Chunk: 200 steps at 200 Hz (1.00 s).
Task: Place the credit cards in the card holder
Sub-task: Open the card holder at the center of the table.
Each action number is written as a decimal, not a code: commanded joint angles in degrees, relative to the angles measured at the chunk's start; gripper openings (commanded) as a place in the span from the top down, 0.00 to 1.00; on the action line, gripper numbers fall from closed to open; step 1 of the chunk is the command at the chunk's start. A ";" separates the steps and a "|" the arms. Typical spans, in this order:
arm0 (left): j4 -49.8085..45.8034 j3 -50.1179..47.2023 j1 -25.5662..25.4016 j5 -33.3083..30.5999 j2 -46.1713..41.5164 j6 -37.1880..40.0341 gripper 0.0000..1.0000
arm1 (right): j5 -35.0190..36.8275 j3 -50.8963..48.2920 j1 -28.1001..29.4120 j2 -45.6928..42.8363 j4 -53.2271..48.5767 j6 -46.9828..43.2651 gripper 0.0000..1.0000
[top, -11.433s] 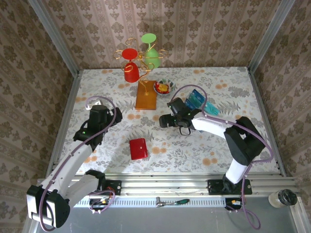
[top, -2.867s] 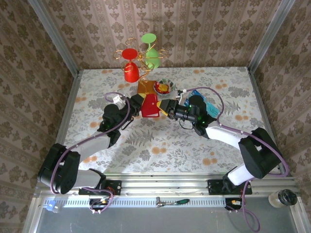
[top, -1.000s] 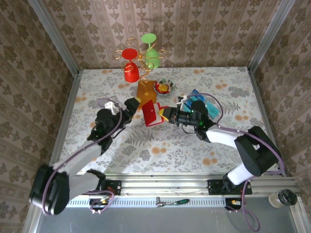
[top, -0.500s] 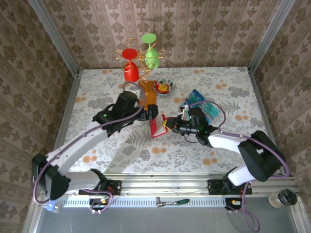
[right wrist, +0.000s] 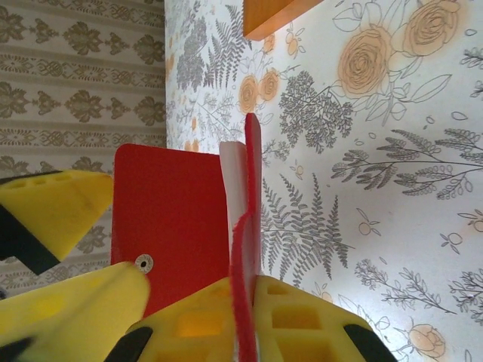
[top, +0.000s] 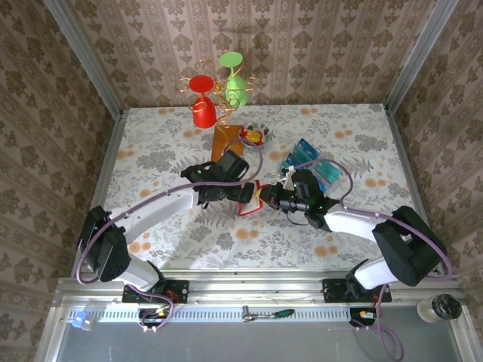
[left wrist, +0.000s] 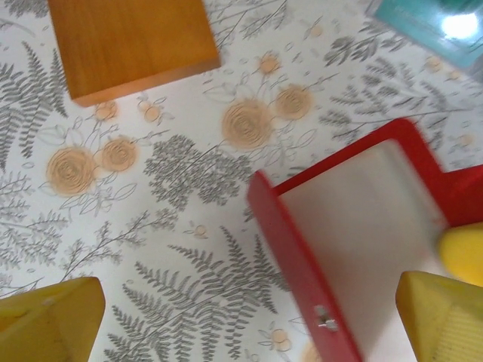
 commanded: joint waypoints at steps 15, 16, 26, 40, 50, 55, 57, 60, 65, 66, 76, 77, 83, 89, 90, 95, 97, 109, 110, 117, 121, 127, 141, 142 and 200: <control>-1.75 -5.41 0.21 -6.11 -1.52 0.27 0.00 | 3.55 -2.20 -0.11 -1.82 -0.48 -0.99 1.00; -1.70 -5.63 0.21 -6.21 -1.53 0.20 0.00 | 3.61 -2.20 -0.11 -1.77 -0.49 -0.94 1.00; -1.25 -7.17 0.34 -7.10 -1.69 0.01 0.00 | 4.28 -2.84 -0.10 -1.77 -0.24 -0.73 1.00; -0.21 -9.61 0.58 -7.97 -1.75 -0.37 0.00 | 5.14 -4.10 -0.11 -1.60 1.04 0.02 1.00; 1.06 -11.32 0.75 -8.15 -1.66 -0.60 0.00 | 6.00 -5.04 -0.10 -1.42 2.18 0.56 1.00; 1.74 -11.94 0.91 -8.01 -1.54 -0.85 0.00 | 6.54 -5.59 -0.02 -1.31 2.74 0.87 1.00; 2.11 -12.21 0.95 -7.98 -1.43 -0.88 0.00 | 6.69 -5.76 -0.02 -1.30 2.97 0.97 1.00; 2.47 -12.64 1.04 -7.90 -1.31 -0.92 0.00 | 6.97 -6.03 0.06 -1.19 3.34 1.13 1.00; 2.97 -13.18 1.01 -7.75 -1.11 -1.00 0.00 | 7.44 -6.57 0.16 -1.03 4.10 1.56 1.00; 3.13 -13.34 1.00 -7.69 -1.06 -1.05 0.00 | 7.53 -6.62 0.20 -1.03 4.22 1.56 1.00; 4.46 -14.33 1.00 -7.17 -0.40 -1.09 0.00 | 8.31 -7.59 0.55 -0.56 5.83 2.24 1.00; 4.58 -14.44 1.00 -7.09 -0.35 -1.09 0.00 | 8.45 -7.70 0.57 -0.53 6.00 2.25 1.00; 5.35 -14.85 1.00 -6.72 0.04 -1.30 0.00 | 9.19 -8.32 0.89 -0.35 6.97 2.70 1.00; 5.83 -15.20 1.05 -6.42 0.35 -1.28 0.00 | 9.92 -8.79 1.23 -0.11 7.89 3.04 1.00; 5.88 -15.27 1.02 -6.36 0.46 -1.32 0.00 | 10.09 -8.92 1.26 -0.08 7.96 3.05 1.00; 6.22 -15.49 1.10 -6.31 0.85 -1.35 0.00 | 10.75 -9.35 1.59 0.10 8.91 3.36 1.00; 6.41 -15.64 1.09 -6.26 1.02 -1.40 0.00 | 11.02 -9.56 1.68 0.22 9.26 3.50 1.00; 7.08 -16.11 1.09 -6.13 1.86 -1.35 0.00 | 12.50 -10.45 2.45 0.64 11.02 4.00 1.00; 7.11 -16.16 1.09 -6.13 1.92 -1.35 0.00 | 12.65 -10.50 2.54 0.64 11.19 4.06 1.00; 7.47 -16.41 1.23 -6.13 2.42 -1.37 0.00 | 13.55 -10.92 3.14 0.98 12.30 4.36 1.00; 7.69 -16.56 1.20 -6.15 2.70 -1.34 0.00 | 14.04 -11.02 3.51 1.31 12.76 4.50 1.00; 8.00 -16.79 1.21 -6.06 3.05 -1.40 0.00 | 14.59 -11.13 4.06 1.65 13.36 4.72 1.00; 8.45 -17.11 1.29 -6.20 3.68 -1.36 0.00 | 15.53 -10.98 5.25 2.86 14.47 4.91 1.00; 8.46 -17.15 1.32 -6.21 3.66 -1.40 0.00 | 15.58 -10.98 5.34 2.98 14.54 4.90 1.00; 9.30 -18.11 1.39 -6.35 3.89 -1.61 0.00 | 16.02 -9.79 8.20 9.89 20.07 6.81 1.00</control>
